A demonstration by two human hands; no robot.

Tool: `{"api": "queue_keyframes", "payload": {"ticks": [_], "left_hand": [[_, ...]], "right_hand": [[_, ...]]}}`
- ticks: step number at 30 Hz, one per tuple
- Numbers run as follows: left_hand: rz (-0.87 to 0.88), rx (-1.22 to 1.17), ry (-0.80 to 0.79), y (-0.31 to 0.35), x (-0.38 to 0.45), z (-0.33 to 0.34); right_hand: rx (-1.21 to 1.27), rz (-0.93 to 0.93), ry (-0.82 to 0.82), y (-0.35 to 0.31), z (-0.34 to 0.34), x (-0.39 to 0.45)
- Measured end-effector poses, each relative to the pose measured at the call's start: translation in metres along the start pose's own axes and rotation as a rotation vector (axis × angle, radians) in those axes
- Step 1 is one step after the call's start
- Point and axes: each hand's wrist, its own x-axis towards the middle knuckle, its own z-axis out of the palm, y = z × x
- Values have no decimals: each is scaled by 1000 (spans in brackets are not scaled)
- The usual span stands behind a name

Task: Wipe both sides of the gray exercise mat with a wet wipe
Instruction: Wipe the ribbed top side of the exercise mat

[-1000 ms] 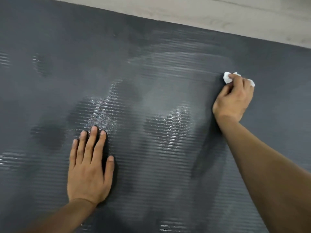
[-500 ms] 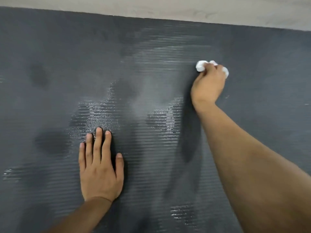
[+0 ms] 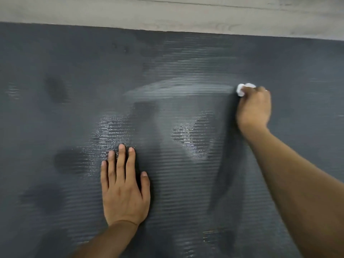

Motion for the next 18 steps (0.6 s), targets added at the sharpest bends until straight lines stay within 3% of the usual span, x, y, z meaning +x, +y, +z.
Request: {"api": "queue_keyframes", "payload": {"ticks": [2,4,9,12,15,18], "left_hand": [[-4,5,8,0,0,0],[-5,-1,13,2,0,0],[24,-25,41,0,0,2],[24,-43,52,0,-1,2],[13,-28,49,0,0,3],[3,-25,54,0,0,2]], "right_hand": [[-22,84,38,-1,1,-2],[-13,62,6,-45,18,-19],[57,-474,-266,-189,52,-117],[74,-610,-282,-192,45,-121],[40,-538,-238,-122,34,-84],[49,-123,-64,-25,0,-42]]}}
